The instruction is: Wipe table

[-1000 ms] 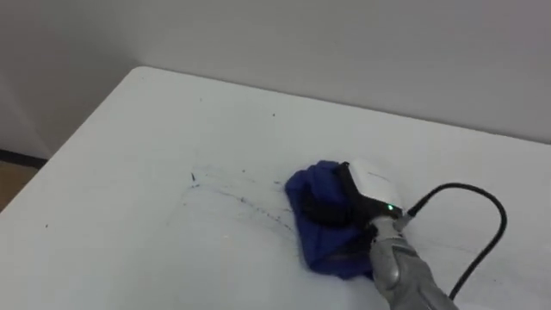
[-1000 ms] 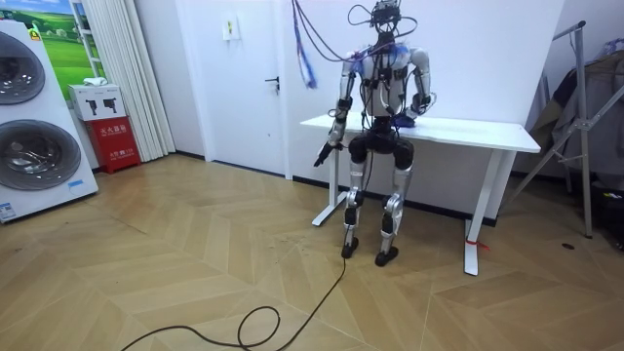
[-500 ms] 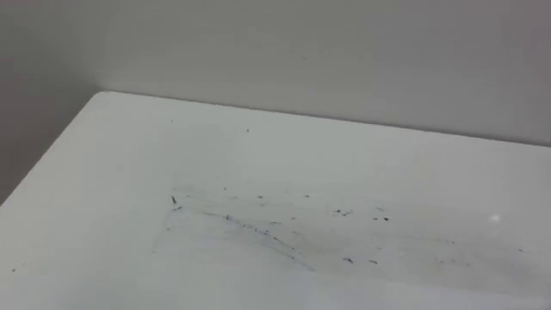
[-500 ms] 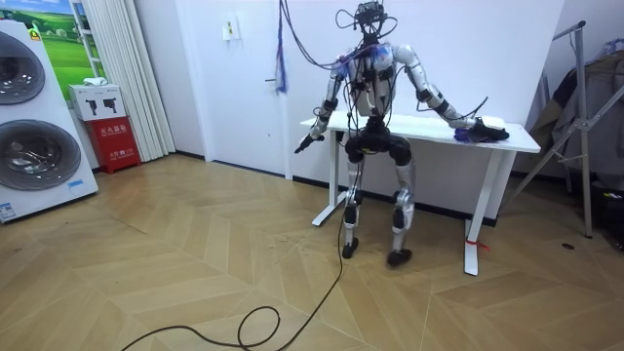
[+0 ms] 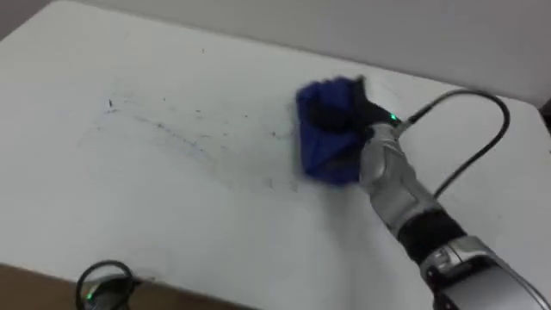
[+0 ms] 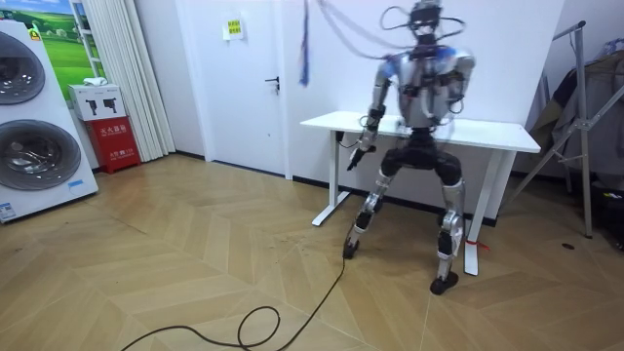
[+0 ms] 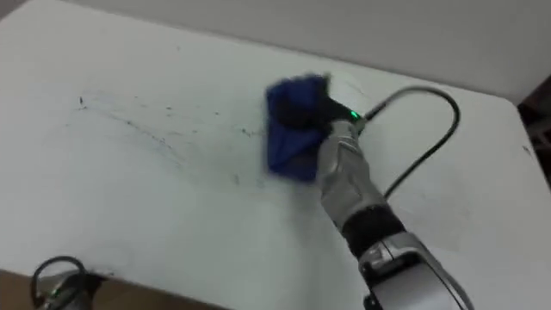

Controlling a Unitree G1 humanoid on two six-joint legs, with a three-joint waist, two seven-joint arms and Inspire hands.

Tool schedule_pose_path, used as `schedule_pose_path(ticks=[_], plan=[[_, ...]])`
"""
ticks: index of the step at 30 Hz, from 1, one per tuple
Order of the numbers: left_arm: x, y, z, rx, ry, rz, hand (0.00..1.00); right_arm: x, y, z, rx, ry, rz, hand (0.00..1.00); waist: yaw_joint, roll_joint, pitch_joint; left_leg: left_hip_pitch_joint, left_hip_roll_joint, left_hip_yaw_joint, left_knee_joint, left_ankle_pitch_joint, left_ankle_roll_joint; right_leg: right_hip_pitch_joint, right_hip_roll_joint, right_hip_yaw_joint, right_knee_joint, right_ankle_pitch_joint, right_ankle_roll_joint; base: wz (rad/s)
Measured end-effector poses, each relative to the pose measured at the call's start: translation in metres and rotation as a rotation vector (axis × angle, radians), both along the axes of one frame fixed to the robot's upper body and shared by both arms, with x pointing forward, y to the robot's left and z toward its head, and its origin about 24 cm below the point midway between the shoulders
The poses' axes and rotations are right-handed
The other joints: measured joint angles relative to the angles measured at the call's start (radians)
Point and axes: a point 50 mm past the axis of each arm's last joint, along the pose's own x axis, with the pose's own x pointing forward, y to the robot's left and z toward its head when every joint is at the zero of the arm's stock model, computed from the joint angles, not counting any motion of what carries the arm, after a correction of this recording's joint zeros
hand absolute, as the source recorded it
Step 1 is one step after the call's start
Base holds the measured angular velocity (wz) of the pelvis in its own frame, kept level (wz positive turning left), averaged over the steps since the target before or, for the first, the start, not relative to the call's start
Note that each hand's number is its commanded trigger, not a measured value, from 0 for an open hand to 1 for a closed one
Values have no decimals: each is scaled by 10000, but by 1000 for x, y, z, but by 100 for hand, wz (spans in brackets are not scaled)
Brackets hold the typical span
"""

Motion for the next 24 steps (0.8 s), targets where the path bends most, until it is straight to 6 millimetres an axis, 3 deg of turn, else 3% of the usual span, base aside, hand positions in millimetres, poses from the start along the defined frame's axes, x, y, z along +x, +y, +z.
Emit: schedule_pose_path(ticks=[1, 2, 3, 4, 5, 6, 7, 10, 13, 15, 16, 18, 21, 24], plan=[[-11, 0, -4, -92, 248, 84, 0, -7, -8, -12, -357, 310, -108, 100, -38, -22, -8, 22, -305, 322, 116, 202, -78, 156, 30, -229, -89, -138, -142, 77], [-19, 2, -6, -94, 343, 213, 0, -21, -26, -31, -713, 845, -386, 100, -203, -66, -9, 15, -698, 841, 171, 181, -47, 327, 48, -473, -341, -145, -246, 74], [-24, 3, -8, -80, 428, 266, 0, -30, -38, -43, -849, 1252, -621, 100, -375, -79, -14, 12, -900, 1080, 149, 155, -6, 415, 82, -499, -503, -133, -272, 75], [-38, 7, -11, -88, 651, 510, 0, -50, -58, -56, -280, 1134, -1245, 100, -730, -55, -21, 152, -1297, 1518, 29, 111, 66, 645, 134, -526, -885, -94, -326, 47], [-60, 14, -16, -80, 1024, 985, 0, -67, -74, -65, -327, 1090, -1533, 100, -1066, 13, -59, 454, -1632, 1829, -70, -27, 286, 925, 211, -558, -1356, 80, -357, 28], [-72, 18, -18, -66, 1227, 1303, 0, -74, -83, -69, -366, 1057, -1741, 100, -1248, 34, -77, 600, -1758, 1913, -150, -97, 395, 1128, 301, -587, -1642, 213, -360, -5], [-93, 29, -19, 68, 1542, 1881, 0, -92, -106, -77, -490, 1127, -2306, 100, -1469, 139, -180, 991, -1998, 2020, -439, -240, 536, 1520, 500, -516, -2236, 422, -368, -24], [-144, 55, -15, 629, 2091, 3059, 0, -144, -160, -93, -473, 1268, -4378, 100, -1628, 218, -396, 2107, -2093, 2370, -1455, -263, 536, 2162, 751, -229, -2973, 650, -291, -40], [-174, 70, -10, 1016, 2321, 4083, 0, -185, -196, -101, -486, 1250, -6328, 100, -1819, 214, -434, 2823, -2159, 2766, -1892, -369, 370, 2458, 763, 144, -3189, 750, -146, -35], [-176, 77, -6, 1236, 2139, 4305, 0, -204, -210, -104, -431, 1328, -7248, 100, -2074, 138, -444, 2939, -2186, 2752, -2109, -412, 306, 2511, 763, 137, -3204, 785, -94, 0], [-173, 79, -4, 1410, 1954, 4238, 0, -213, -216, -106, -395, 1472, -7670, 100, -2219, 70, -413, 3019, -2196, 2727, -2186, -413, 305, 2581, 766, 134, -3220, 820, -88, 6], [-162, 79, -4, 1412, 1597, 4091, 0, -219, -220, -109, -105, 1619, -8101, 100, -2407, 32, -405, 3066, -2199, 2678, -2226, -420, 295, 2653, 776, 98, -3215, 845, -95, 9], [-132, 73, -3, 1262, 883, 3559, 0, -212, -219, -110, 242, 1726, -8266, 100, -2502, 24, -399, 2900, -2202, 2379, -2182, -424, 290, 2616, 803, 37, -3169, 898, -145, 11], [-108, 62, -4, 1197, 238, 3193, 0, -192, -211, -108, 595, 2046, -8151, 100, -2286, 13, -387, 2896, -2201, 2198, -2211, -461, 240, 2473, 918, 261, -3177, 989, -220, -25]])
